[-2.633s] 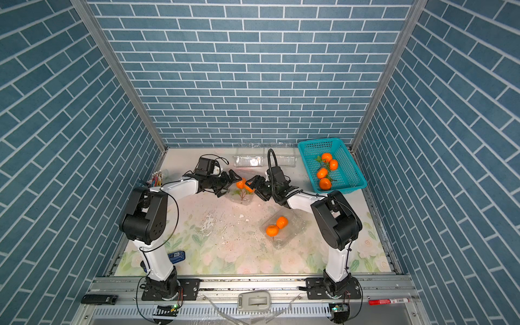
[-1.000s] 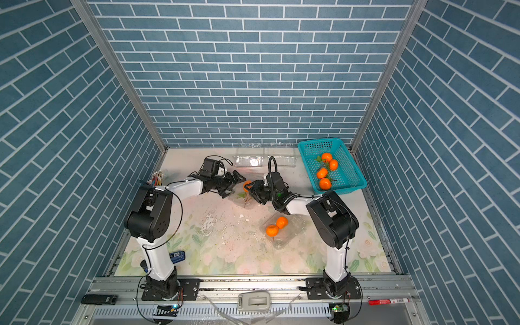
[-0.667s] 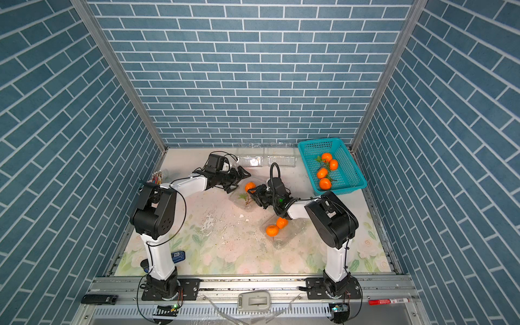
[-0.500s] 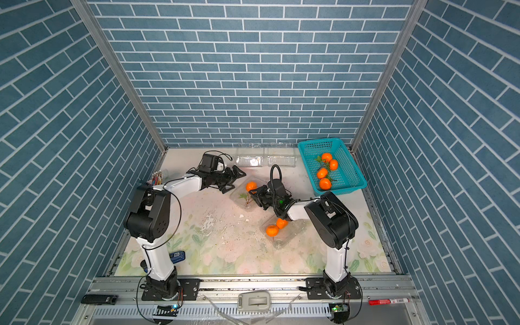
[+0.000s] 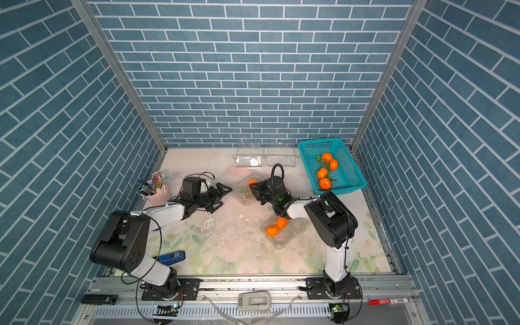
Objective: Take oranges out of containers
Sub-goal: Open the packing box at the center of the board.
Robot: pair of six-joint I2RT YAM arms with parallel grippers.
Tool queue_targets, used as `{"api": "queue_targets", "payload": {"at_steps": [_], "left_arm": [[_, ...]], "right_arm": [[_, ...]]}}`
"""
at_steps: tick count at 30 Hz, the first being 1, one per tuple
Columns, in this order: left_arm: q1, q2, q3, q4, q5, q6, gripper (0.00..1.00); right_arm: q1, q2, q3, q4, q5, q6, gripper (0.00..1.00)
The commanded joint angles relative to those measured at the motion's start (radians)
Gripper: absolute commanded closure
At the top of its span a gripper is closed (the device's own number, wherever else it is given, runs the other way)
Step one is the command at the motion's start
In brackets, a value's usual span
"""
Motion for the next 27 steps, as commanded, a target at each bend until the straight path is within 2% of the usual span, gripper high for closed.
{"api": "queue_targets", "payload": {"at_steps": [1, 6, 13, 27], "left_arm": [[-0.008, -0.039, -0.08, 0.226, -0.051, -0.096, 0.01], [-0.038, -0.024, -0.154, 0.355, -0.088, -0.151, 0.01], [-0.091, 0.081, -0.195, 0.536, -0.145, -0.259, 0.01], [-0.123, 0.116, -0.22, 0.579, -0.202, -0.294, 0.02]], "right_arm": [[0.005, 0.013, 0.027, 0.012, 0.026, 0.056, 0.76], [0.005, 0.024, 0.049, 0.003, 0.022, 0.074, 0.77], [0.01, 0.022, 0.033, 0.007, 0.028, 0.084, 0.78], [0.015, 0.019, 0.009, 0.027, 0.032, 0.087, 0.79]]}}
